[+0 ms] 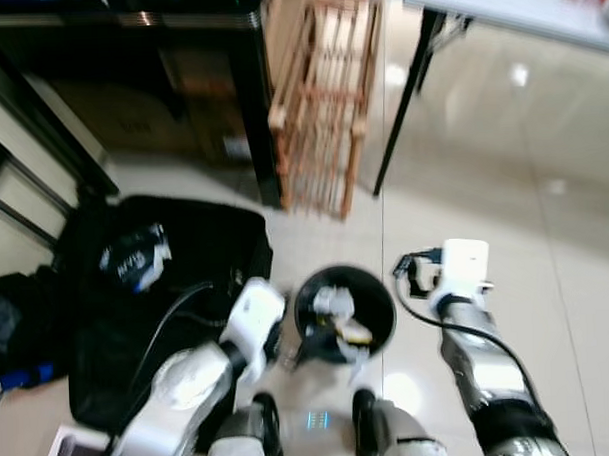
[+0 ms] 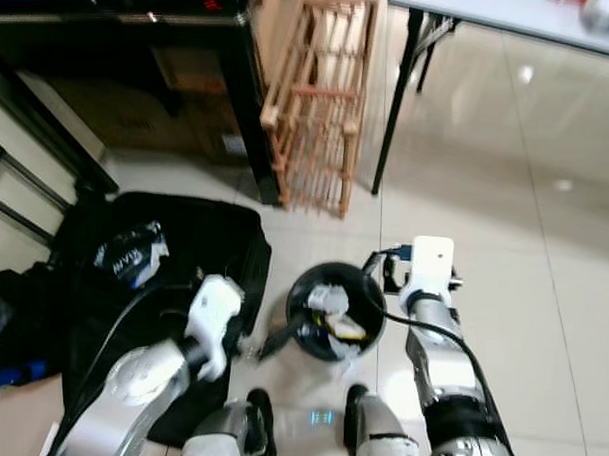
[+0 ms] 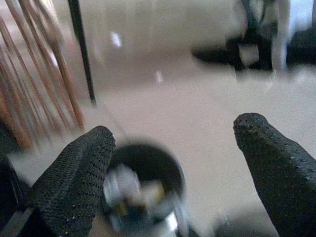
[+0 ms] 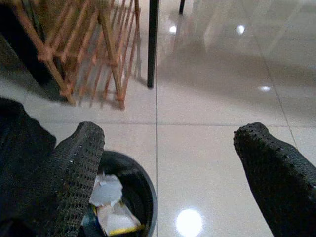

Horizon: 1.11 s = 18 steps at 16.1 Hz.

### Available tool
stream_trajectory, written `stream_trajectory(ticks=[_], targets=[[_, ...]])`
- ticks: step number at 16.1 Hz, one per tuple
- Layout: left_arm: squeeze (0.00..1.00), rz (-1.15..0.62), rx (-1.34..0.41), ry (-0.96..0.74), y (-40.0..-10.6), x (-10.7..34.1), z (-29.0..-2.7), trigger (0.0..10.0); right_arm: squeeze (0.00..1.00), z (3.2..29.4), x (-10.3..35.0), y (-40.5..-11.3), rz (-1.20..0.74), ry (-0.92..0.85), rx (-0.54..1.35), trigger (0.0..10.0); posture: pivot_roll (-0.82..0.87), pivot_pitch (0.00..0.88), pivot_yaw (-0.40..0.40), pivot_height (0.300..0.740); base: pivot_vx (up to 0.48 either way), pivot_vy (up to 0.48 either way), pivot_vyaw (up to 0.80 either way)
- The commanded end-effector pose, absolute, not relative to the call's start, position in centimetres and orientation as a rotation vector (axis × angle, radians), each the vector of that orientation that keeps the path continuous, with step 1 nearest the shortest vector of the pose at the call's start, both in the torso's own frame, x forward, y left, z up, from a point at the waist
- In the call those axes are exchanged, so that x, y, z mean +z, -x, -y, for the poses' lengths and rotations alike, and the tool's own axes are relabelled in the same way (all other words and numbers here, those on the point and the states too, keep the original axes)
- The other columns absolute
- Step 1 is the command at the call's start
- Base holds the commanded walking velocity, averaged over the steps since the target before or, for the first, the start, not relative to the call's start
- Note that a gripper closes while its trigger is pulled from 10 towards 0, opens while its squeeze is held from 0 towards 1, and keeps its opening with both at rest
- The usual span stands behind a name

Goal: Picking trash to rubbish bin

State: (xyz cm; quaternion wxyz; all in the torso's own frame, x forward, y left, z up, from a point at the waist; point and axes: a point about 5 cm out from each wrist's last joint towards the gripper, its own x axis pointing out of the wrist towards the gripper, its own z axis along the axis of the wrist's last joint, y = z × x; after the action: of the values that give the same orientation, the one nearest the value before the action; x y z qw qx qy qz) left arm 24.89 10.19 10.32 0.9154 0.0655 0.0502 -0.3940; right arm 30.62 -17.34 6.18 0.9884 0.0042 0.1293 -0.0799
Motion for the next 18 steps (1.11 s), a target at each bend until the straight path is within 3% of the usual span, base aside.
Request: stream_trajectory(ticks=[1,5,8,11,18], targets=[[0.0,-0.087,-0.765,-0.125,-25.5,10.3,-10.5,10.0,0.0,17.4,6.5,-30.1,-0.246,-0.011,-0.179,10.0,0.03,0.122,0.01,0.74,0.0,0.0,0.0],[0.0,-0.002,-0.695,-0.131,-28.1,13.0,-8.8,10.0,0.0,17.1,10.0,-29.5,-0.08,-0.028,-0.178,10.0,0.01,0.067,0.02,0.74,0.0,0.0,0.0],[0.0,0.04,-0.622,-0.12,-28.5,13.3,-8.9,10.0,0.0,17.9,12.4,-27.9,0.03,0.169,-0.201,10.0,-0.02,0.056,0.021,0.74,0.0,0.0,0.0],[0.0,0.034,-0.586,-0.115,-28.9,13.2,-9.4,10.0,0.0,18.9,12.3,-25.8,0.026,0.244,-0.254,10.0,-0.03,0.052,0.022,0.74,0.0,0.0,0.0],[0.0,0.02,-0.616,-0.115,-28.8,12.7,-8.7,10.0,0.0,18.6,12.4,-25.4,0.007,0.281,-0.253,10.0,-0.05,0.055,0.028,0.74,0.0,-0.407,0.0]])
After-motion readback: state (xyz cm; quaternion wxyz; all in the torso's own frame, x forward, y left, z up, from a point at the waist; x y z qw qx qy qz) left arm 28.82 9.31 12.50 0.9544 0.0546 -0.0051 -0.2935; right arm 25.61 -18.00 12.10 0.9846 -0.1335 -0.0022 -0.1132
